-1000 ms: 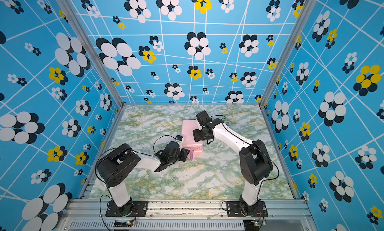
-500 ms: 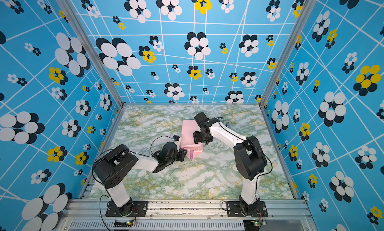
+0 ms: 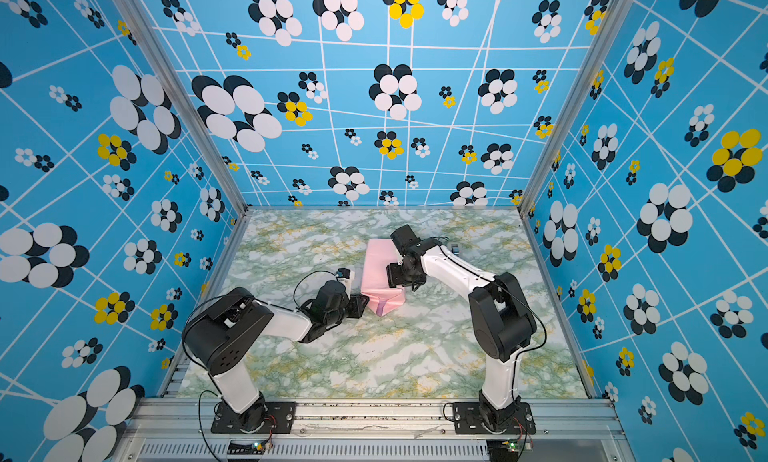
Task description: Wrap the gift box in paper
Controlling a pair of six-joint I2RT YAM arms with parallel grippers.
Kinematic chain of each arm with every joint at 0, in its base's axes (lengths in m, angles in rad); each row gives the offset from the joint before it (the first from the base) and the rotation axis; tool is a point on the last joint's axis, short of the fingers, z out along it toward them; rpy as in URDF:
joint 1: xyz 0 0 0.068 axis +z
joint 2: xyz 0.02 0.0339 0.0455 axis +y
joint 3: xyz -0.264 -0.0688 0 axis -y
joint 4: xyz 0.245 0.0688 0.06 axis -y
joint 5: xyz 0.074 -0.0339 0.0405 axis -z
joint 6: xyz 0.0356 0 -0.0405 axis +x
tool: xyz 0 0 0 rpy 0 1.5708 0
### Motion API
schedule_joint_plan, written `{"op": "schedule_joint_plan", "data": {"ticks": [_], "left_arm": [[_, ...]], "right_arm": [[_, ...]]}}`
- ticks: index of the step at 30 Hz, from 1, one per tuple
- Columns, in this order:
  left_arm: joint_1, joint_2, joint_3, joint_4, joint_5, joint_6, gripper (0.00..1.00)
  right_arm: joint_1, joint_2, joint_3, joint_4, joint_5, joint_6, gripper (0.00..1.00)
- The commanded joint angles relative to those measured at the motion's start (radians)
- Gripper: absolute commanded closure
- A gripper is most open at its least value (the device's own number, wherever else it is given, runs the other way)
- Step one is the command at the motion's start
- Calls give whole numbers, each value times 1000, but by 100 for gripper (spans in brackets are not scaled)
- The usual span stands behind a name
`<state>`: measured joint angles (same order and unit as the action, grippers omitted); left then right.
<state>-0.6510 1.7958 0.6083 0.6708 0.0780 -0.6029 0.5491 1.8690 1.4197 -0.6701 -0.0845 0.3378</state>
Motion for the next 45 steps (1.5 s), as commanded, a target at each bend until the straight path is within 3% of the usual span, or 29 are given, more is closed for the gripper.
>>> {"op": "schedule_joint_plan", "data": {"ticks": [1,12,21,26,34,45], "left_arm": [[-18,53,35,-65,47,-10,72],[-62,109,101,-101,95,8,73],[-41,84,65,-101,108,5,73],[-42,81,74,-127,180,25,73],[-54,60,118,-316,248,134,72],[-123,18,167,-503,196,309,71]], "right_arm": [[1,6,-46,-55,-23,10,35],[-1,1,-70,-29,-54,24,35],[-43,-20,-96,-57,20,124,36],[-56,-14,-109,-53,4,154,43],[-56,-11,-128,-23,-30,173,45],[-56,-11,-135,-17,-43,181,46]]}}
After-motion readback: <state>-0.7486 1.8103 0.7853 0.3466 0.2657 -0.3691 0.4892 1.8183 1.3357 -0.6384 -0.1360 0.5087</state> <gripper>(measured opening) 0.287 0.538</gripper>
